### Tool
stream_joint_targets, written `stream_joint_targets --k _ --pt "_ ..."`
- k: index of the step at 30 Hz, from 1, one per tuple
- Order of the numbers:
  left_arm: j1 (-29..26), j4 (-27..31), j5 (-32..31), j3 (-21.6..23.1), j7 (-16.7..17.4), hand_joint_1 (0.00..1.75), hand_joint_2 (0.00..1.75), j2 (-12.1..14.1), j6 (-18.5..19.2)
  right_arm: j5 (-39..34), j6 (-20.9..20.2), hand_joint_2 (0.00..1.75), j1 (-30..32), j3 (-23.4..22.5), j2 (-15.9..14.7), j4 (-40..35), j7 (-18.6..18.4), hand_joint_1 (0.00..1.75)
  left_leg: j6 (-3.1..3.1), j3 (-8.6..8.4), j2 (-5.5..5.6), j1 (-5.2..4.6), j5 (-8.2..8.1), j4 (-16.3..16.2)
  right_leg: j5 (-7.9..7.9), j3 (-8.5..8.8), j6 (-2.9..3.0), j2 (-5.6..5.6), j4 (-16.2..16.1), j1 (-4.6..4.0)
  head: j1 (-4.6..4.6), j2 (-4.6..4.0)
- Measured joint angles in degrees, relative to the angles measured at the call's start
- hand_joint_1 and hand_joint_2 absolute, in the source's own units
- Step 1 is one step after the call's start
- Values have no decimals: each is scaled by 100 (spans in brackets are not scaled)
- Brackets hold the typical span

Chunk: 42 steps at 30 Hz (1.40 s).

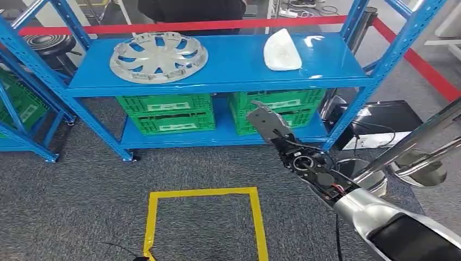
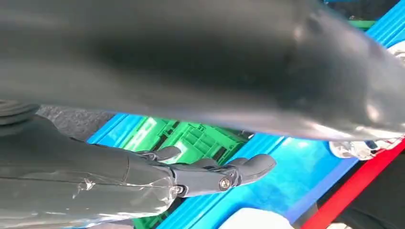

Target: Take the parts from the cabinet and place them on the table.

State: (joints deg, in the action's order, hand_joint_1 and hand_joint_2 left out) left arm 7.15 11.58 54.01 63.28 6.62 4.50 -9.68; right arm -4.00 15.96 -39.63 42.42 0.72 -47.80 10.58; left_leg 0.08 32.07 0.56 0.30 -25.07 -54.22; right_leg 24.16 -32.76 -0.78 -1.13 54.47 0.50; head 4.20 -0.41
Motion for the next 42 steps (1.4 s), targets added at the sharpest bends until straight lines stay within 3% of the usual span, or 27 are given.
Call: stream_joint_targets --k 14,21,27,31,42 --pt "-8 0 -17 9 0 0 0 2 0 9 11 0 63 -42 -50 -140 -20 0 -2 -8 0 0 1 14 5 0 6 -1 0 -1 0 0" --pt "-3 0 -85 57 0 0 0 28 7 253 107 0 367 -140 -214 -548 -334 0 -3 -11 0 0 -1 14 7 2 7 -1 0 0 0 0" --pt "20 0 155 70 -116 0 0 72 -118 332 -90 0 340 -214 -243 -629 -57 0 -4 -11 0 0 -1 15 7 5 7 -6 0 0 0 0" --pt "10 0 341 52 -424 0 0 116 -105 374 -190 0 224 -203 -155 -601 39 0 -4 -11 0 1 0 17 7 8 7 -6 1 -1 0 0" --pt "-5 0 214 37 -280 0 0 280 -68 197 -44 0 251 -149 4 -570 59 0 -5 -15 2 2 -1 21 12 7 13 -2 1 -8 0 0"
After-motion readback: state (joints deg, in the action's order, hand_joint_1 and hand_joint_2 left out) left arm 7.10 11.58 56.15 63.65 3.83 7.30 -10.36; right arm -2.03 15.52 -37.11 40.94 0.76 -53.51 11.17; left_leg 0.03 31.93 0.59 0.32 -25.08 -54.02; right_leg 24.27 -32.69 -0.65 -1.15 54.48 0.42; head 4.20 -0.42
